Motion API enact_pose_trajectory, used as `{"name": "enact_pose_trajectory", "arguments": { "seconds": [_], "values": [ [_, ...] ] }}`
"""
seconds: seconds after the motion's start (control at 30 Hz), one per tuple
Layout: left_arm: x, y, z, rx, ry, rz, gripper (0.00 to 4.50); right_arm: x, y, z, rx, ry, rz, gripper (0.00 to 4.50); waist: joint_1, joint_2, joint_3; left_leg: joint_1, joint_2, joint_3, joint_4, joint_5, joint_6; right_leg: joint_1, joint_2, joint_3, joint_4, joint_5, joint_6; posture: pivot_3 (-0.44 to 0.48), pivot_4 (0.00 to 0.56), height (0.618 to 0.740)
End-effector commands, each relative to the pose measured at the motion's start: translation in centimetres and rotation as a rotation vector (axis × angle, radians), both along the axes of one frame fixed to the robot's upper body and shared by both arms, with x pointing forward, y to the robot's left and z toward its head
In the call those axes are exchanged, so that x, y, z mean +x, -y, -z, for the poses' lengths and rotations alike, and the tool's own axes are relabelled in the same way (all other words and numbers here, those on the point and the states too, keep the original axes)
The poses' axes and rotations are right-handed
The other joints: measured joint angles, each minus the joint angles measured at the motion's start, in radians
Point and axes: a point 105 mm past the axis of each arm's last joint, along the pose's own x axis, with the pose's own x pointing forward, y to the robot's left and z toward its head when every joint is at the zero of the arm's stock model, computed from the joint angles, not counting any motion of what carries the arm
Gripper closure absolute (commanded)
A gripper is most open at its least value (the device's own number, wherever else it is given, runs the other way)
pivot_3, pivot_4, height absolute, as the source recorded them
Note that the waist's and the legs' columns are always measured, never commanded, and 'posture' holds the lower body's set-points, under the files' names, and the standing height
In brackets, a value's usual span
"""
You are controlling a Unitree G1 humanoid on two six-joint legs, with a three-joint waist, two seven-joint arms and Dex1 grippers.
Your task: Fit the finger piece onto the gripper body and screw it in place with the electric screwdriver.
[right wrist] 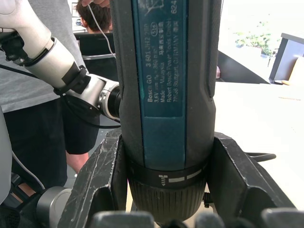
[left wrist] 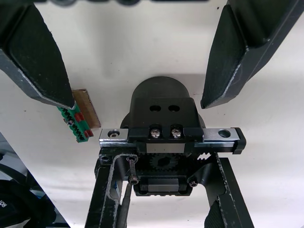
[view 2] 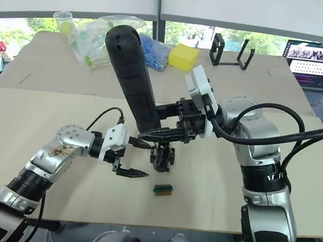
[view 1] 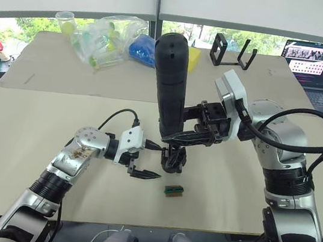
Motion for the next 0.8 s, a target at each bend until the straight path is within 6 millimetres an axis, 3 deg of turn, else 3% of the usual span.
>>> {"name": "enact_pose_trajectory", "arguments": {
  "seconds": [0.03,0.8],
  "values": [
    [-0.12,0.21,-0.89,-0.019,0.046,0.018,0.00,-0.53,0.08,-1.13,0.030,0.066,-0.024,2.57,0.000,0.000,0.000,0.000,0.000,0.000,0.000,0.000,0.000,0.000,0.000,0.000,0.000,0.000,0.000,0.000,0.150,0.737],
    [-0.06,0.19,-0.88,-0.020,0.048,0.013,0.00,-1.05,-0.10,-1.46,0.036,0.065,-0.042,2.57,0.000,0.000,0.000,0.000,0.000,0.000,0.000,0.000,0.000,0.000,0.000,0.000,0.000,0.000,0.000,0.000,0.150,0.737]
  ]
}}
